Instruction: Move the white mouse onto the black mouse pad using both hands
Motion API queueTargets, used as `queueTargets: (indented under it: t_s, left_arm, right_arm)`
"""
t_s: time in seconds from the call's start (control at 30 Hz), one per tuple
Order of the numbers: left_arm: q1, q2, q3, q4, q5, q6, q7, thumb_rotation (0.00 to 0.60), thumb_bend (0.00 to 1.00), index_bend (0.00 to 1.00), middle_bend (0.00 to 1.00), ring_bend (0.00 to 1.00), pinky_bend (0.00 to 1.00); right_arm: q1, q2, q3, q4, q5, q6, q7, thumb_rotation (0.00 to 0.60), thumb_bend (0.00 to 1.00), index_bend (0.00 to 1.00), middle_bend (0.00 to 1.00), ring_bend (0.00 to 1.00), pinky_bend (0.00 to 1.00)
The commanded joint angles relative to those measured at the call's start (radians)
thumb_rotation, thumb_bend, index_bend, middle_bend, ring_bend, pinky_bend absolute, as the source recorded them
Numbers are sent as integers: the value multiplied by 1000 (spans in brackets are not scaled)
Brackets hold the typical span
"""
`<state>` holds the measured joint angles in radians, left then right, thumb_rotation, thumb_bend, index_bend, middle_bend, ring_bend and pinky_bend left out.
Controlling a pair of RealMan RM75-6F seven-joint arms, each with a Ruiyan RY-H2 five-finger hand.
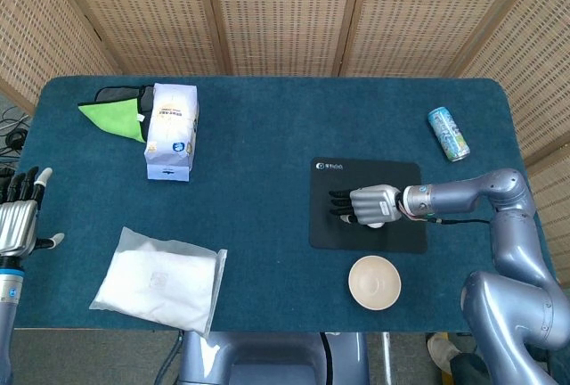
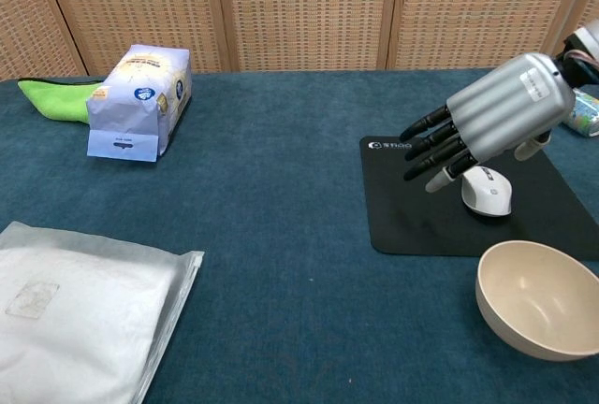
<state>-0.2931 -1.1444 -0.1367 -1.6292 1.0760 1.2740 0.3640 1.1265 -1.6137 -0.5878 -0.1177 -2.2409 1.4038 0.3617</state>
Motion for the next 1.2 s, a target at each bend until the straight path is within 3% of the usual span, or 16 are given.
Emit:
queueTargets:
  t_s: [0.03,0.2,0.23,0.33,0.43,0.67,0.77,0.9,1.0,1.2]
  left_arm:
    - [4,8,0,-9,9,6,-10,600,63,0,0,0,0]
    - [15,35,6,-48,44,26,-29,600,64,0,0,0,0]
    - [26,50,11,-77,78,51,-41,600,63,0,0,0,0]
    - [48,78,27,-112,129,83,-66,600,62,0,0,0,0]
    - [62,95,40,-137,170,103,-83,600,61,0,0,0,0]
    - [100,117,75,-176,282,168,-104,600,58,0,0,0,0]
    - [115,114,86,-167,327,196,-121,600,57,0,0,0,0]
    - [135,105,101,-147,397,239,-156,600,57,0,0,0,0]
    - [153,92,110,-126,451,283,-180,600,57,0,0,0,0]
    - [185,77,128,-95,495,327,-204,600,52,0,0,0,0]
  right_arm:
    - [-10,34,37,-17,42,43,-7,600,234,100,0,0,0]
    - [-53,94,130,-64,148,78,-6,600,234,99,0,0,0]
    - [-102,132,207,-92,238,74,9,600,234,99,0,0,0]
    - [-169,191,282,-209,330,62,-69,600,186,99,0,0,0]
    - [-220,266,339,-395,408,23,-187,600,112,99,0,0,0]
    - [-360,495,470,-1073,694,-118,-611,600,2,67,0,0,0]
    - [-424,542,507,-1258,810,-117,-725,600,0,51,0,0,0]
    - [-513,565,539,-1420,938,-89,-747,600,0,16,0,0,0]
    - [-581,563,543,-1488,974,-45,-732,600,0,0,0,0,0]
    - [-695,535,531,-1515,951,53,-672,600,0,0,0,0,0]
